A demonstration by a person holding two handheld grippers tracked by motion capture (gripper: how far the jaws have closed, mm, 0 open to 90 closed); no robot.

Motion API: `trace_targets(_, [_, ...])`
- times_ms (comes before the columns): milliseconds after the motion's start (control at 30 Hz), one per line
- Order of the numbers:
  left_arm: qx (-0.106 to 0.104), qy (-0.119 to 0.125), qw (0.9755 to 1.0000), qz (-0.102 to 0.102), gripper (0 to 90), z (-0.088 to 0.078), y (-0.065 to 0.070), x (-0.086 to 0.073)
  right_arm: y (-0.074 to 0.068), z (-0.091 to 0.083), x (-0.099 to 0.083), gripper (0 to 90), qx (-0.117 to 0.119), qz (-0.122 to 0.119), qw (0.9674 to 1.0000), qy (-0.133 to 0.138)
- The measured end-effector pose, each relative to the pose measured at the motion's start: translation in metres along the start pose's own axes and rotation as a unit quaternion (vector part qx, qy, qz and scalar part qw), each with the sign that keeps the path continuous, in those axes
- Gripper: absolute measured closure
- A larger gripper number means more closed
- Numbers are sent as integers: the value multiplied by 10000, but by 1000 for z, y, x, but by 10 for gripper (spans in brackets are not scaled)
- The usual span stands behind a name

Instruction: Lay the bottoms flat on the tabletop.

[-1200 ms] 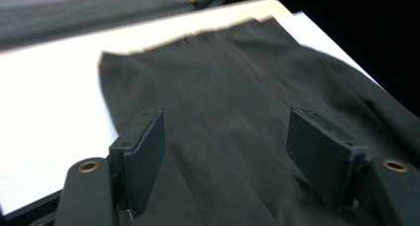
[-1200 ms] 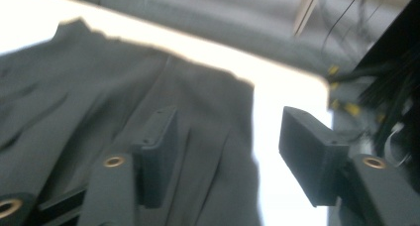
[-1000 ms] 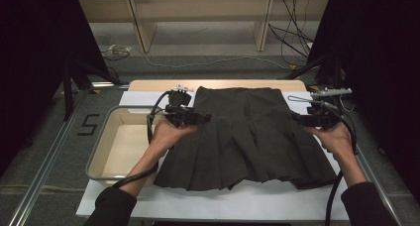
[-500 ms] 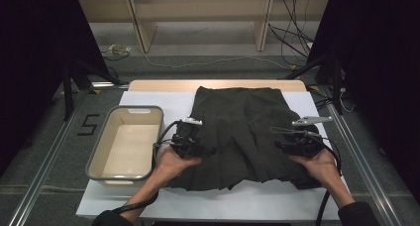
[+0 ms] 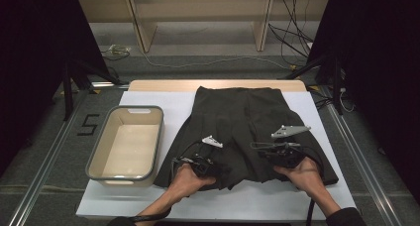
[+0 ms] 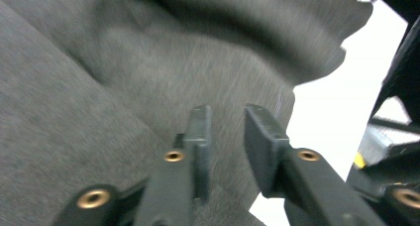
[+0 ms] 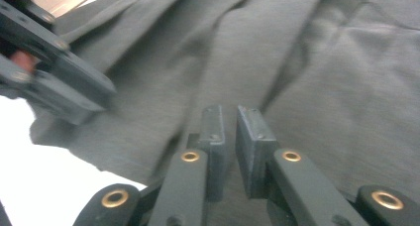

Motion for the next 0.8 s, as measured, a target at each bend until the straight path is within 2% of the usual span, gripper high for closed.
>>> trace_targets(100, [22, -298, 9995, 42, 841, 6, -2, -12, -13, 6, 0, 853, 103, -156, 9998, -64])
trace_targets(200, [77, -610, 9980, 141, 886, 10, -4, -27, -25, 15, -3, 857, 197, -303, 9991, -232])
trace_targets(267, [136, -718, 9972, 177, 891, 12, -7, -32, -33, 24, -6, 859, 268, -415, 9981, -367])
trace_targets(333, [136, -749, 9969, 175, 891, 12, -7, -34, -37, 33, -11, 871, 100, -564, 9965, -614])
trace_targets(433, [124, -809, 9964, 232, 891, 11, -4, -35, -37, 47, -15, 883, -8, -553, 9950, -837])
trace_targets(500, [114, -831, 9961, 265, 891, 11, -2, -38, -40, 54, -17, 894, 77, -543, 9942, -928])
trace_targets(600, [87, -728, 9970, 248, 891, 6, 0, -38, -55, 59, -23, 900, 250, -689, 9910, -1124])
trace_targets(700, [99, -508, 9983, 261, 877, -6, 1, -36, -75, 66, -34, 900, 460, -860, 9861, -1342])
trace_targets(733, [127, -383, 9989, 223, 867, -10, 0, -35, -79, 67, -34, 900, 497, -904, 9867, -1258])
trace_targets(767, [163, -300, 9992, 209, 857, -16, -1, -34, -84, 66, -33, 900, 681, -859, 9854, -1304])
trace_targets(800, [211, -196, 9994, 177, 842, -21, -3, -34, -87, 65, -32, 900, 762, -807, 9857, -1268])
Point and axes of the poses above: each handheld gripper's, and its own axes: z roughly forward along the jaws, x roughly out of its top, y roughly to its right, the point moved 7 cm from there along z, roughly forward along the jaws, and after that the axes turned 7 degrees about -x, right-handed, at the moved point
